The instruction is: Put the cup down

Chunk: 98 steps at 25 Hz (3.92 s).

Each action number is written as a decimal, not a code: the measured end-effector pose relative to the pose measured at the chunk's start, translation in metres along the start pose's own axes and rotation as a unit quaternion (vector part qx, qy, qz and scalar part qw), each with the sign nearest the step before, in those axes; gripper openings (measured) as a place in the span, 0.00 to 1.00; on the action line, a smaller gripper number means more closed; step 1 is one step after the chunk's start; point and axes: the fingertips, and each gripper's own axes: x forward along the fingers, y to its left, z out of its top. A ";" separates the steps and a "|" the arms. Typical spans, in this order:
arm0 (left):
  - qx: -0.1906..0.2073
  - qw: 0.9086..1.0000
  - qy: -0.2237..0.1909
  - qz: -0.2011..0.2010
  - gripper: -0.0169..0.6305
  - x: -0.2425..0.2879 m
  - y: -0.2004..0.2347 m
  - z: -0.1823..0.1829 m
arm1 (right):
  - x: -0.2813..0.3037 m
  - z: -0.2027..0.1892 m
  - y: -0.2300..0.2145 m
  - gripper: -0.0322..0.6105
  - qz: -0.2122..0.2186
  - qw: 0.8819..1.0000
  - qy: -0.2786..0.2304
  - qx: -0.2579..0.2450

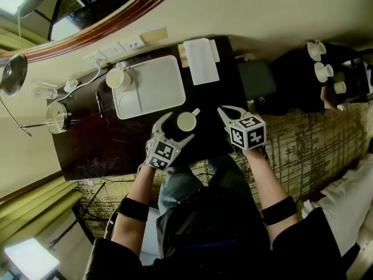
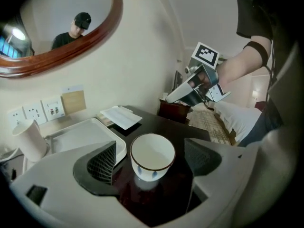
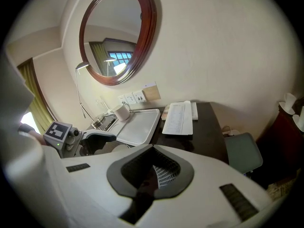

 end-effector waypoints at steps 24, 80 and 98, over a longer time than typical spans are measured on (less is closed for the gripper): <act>-0.227 0.912 -0.081 0.332 0.11 -0.202 0.066 0.038 | 0.038 0.080 0.120 0.05 0.163 0.980 -0.005 -0.118; -0.230 0.938 -0.042 0.257 0.80 -0.170 0.189 -0.023 | 0.044 0.069 0.138 0.05 0.090 0.992 -0.011 -0.092; -0.224 0.938 0.015 0.262 0.95 -0.076 0.331 -0.044 | 0.032 0.063 0.084 0.05 0.006 0.998 -0.056 -0.026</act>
